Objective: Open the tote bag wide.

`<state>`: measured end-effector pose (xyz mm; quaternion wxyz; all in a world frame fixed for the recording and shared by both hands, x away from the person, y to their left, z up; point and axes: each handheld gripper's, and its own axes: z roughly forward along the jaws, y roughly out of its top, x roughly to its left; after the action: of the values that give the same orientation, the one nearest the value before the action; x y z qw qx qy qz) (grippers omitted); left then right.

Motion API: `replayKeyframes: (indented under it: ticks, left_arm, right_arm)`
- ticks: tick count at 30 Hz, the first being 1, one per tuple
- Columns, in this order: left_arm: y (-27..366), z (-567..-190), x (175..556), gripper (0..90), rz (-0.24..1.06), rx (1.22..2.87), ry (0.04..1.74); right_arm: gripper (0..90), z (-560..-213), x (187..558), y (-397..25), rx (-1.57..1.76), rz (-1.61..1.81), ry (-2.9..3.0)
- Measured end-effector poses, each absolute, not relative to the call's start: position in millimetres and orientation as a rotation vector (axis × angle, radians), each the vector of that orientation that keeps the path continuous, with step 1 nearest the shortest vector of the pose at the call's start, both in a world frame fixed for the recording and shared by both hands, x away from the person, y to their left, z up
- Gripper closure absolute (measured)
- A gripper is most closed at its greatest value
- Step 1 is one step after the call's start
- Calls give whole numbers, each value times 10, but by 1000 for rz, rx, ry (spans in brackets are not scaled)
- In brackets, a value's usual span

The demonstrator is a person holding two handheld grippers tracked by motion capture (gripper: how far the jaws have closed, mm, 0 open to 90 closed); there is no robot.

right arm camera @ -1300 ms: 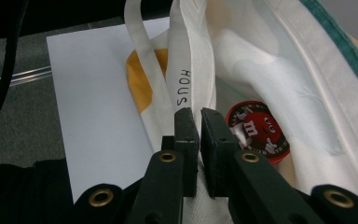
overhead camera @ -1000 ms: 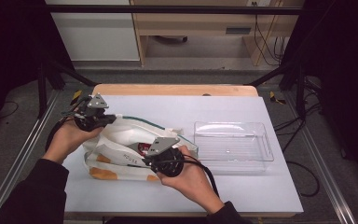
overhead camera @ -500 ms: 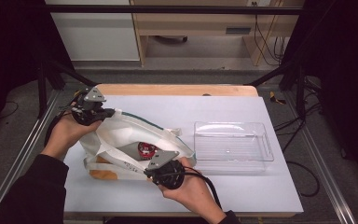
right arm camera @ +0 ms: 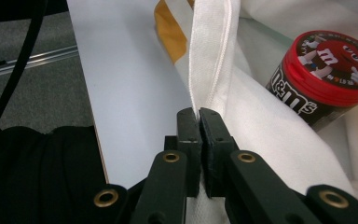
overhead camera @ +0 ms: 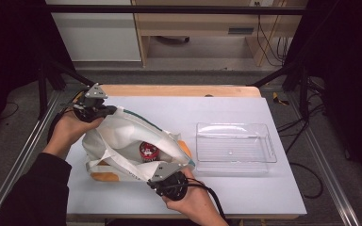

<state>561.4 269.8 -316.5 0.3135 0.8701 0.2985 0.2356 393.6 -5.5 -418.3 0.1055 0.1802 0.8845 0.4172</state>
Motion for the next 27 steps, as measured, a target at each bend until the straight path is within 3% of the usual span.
replayKeyframes:
  ticks: [13,27]
  left_arm:
    - [2714,-3140,5725,892,718,2193,825]
    - [2614,-3258,5842,893,727,2188,856]
  right_arm:
    - [881,-4263,3846,-86,511,1224,2627]
    - [882,-4351,3807,-135,512,1254,2630]
